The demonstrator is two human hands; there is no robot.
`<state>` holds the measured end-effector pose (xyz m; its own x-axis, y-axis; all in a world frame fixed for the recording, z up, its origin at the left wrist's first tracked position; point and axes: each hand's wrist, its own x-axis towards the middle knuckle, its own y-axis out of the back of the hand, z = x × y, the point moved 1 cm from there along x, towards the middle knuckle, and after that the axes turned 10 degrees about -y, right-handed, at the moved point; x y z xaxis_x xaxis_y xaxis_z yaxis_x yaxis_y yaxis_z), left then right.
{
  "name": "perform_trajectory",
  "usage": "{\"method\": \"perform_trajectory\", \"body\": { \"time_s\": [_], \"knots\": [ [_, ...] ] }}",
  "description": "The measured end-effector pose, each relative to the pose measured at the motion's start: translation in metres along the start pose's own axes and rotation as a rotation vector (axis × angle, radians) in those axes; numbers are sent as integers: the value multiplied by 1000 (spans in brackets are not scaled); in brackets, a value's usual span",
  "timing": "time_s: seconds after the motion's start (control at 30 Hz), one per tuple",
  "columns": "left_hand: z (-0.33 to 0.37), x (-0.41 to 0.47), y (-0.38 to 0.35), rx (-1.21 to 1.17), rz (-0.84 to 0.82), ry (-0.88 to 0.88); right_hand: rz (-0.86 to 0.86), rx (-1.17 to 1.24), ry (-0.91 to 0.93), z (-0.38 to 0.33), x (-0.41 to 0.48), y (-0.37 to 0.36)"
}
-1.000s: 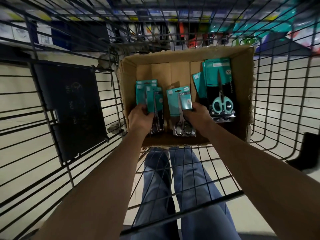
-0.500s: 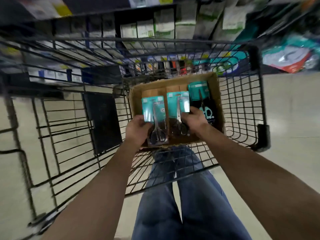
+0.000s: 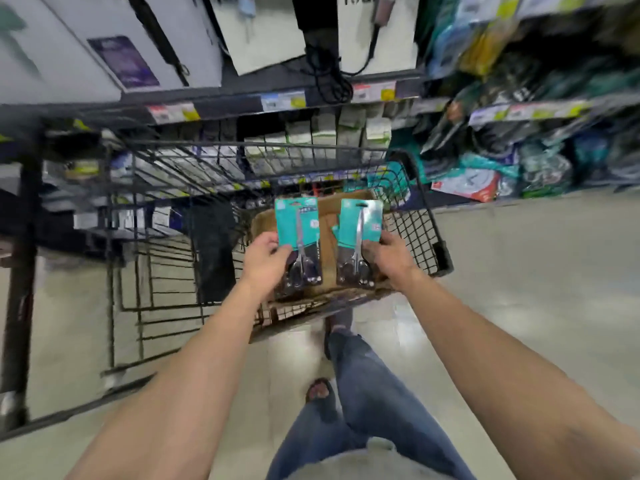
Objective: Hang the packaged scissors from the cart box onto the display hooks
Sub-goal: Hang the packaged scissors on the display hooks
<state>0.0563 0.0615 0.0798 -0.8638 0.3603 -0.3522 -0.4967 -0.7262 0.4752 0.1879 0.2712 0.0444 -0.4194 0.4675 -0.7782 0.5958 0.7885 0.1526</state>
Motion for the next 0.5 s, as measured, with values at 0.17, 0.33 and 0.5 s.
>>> {"method": "perform_trajectory", "body": {
  "time_s": [0.17,0.33,0.5],
  "knots": [
    [35,-55,10,18,-41,-134,125,-8,137,-1,-79,32],
    [107,-98,1,24,-95,-270,250,16,269,-20,-153,94],
    [210,-121,-30,32,-155,-449,353,75,368,-45,-207,188]
  ]
}}
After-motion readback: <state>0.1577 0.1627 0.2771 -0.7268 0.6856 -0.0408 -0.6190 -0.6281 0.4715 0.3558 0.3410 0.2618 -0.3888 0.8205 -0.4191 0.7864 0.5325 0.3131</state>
